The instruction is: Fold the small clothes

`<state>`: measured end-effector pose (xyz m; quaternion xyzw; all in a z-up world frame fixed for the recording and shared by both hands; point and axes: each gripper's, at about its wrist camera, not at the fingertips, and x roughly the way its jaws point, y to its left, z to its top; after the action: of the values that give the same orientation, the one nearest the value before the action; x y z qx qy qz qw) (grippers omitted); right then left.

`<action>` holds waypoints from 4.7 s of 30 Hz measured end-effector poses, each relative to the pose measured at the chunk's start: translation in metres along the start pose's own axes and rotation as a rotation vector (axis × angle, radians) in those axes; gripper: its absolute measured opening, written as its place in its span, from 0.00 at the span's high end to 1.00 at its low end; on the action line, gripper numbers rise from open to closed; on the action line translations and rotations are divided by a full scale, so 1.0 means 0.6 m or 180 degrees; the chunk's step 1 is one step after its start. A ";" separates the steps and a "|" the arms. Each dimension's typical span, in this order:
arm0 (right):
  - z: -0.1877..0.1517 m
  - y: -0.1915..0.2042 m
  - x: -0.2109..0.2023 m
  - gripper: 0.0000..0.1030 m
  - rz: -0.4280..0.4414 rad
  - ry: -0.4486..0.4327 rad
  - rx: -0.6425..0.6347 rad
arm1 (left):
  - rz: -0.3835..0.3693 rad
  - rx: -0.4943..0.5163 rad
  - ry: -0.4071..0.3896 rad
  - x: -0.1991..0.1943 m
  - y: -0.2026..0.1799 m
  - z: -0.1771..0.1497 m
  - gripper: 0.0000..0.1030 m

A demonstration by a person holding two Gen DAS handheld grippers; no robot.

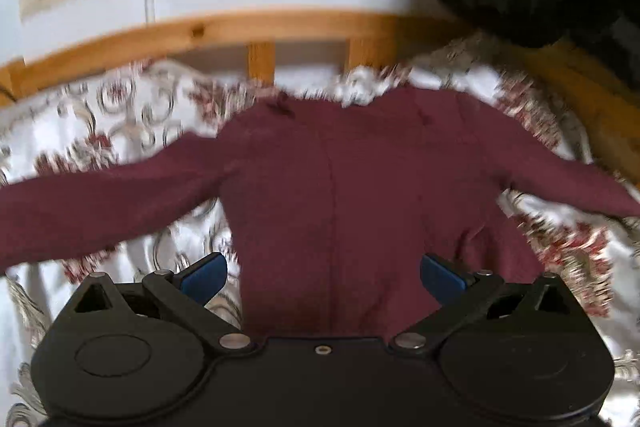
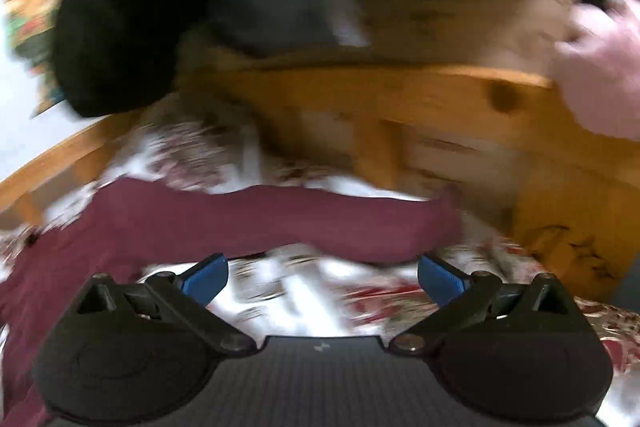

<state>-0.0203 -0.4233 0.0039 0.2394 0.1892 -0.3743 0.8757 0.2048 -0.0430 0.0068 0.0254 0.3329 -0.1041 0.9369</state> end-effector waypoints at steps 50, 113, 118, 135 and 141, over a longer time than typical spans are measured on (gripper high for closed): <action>-0.274 0.619 -0.032 0.92 0.1901 -0.0702 -0.3601 | 0.0406 -0.0783 0.0033 0.062 0.210 0.008 0.01; -0.140 0.351 0.160 0.20 0.0982 0.0329 -0.1654 | 0.0040 -0.0541 0.0283 0.105 0.180 -0.046 0.01; -0.163 0.377 0.088 0.04 0.1397 0.0226 -0.1552 | 0.0940 -0.0942 0.0080 0.035 0.255 -0.036 0.01; -0.299 0.471 -0.067 0.00 0.2433 0.0336 -0.2087 | 0.1990 -0.2728 -0.0472 -0.055 0.444 -0.070 0.01; -0.308 0.449 -0.051 0.00 0.2206 0.0571 -0.1851 | 0.2113 -0.2851 -0.0719 -0.055 0.458 -0.076 0.09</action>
<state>0.1327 -0.1395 -0.0559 0.0644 0.2702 0.0314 0.9601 0.2095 0.2366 -0.0139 -0.2824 0.2165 0.3452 0.8685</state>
